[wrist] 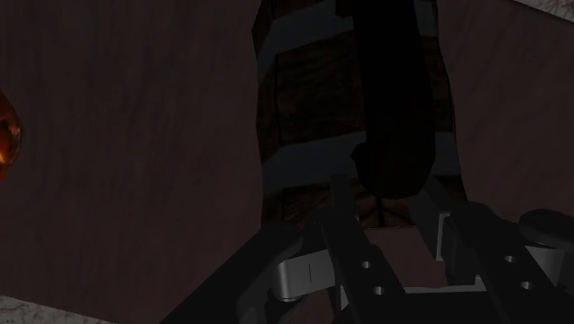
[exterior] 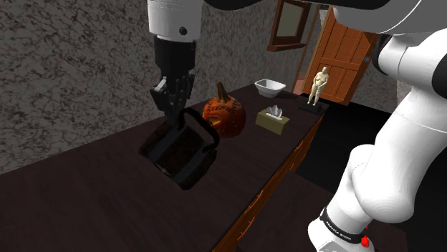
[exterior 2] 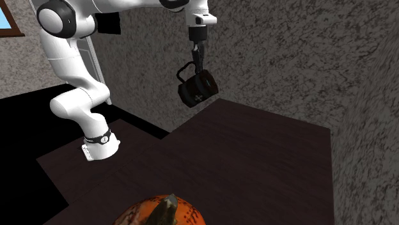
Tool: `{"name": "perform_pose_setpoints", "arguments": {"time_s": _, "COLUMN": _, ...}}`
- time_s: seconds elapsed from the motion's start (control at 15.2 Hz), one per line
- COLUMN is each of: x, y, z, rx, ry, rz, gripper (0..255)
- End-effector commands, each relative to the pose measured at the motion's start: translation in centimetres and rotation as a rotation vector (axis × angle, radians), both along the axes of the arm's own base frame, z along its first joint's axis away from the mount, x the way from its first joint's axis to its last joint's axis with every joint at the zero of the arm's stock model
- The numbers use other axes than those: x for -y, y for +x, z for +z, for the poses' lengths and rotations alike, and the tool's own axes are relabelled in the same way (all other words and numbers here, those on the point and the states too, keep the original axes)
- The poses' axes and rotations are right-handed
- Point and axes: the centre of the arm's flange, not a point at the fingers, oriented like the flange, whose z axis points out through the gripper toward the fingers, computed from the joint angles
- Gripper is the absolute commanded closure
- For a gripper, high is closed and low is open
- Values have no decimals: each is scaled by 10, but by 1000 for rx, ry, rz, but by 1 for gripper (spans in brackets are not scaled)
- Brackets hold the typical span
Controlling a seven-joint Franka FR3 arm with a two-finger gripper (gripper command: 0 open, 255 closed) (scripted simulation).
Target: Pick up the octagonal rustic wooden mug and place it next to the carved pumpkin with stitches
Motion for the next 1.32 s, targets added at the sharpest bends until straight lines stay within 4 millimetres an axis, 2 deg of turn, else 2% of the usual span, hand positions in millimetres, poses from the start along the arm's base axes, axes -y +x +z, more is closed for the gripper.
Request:
{"name": "perform_pose_setpoints", "arguments": {"time_s": 0.0, "x": -1, "y": -1, "z": 12, "rx": 2, "ry": 1, "rz": 0, "gripper": 255}}
{"name": "perform_pose_setpoints", "arguments": {"time_s": 1.25, "x": -1, "y": -1, "z": 113, "rx": 2, "ry": 1, "rz": 0, "gripper": 255}}
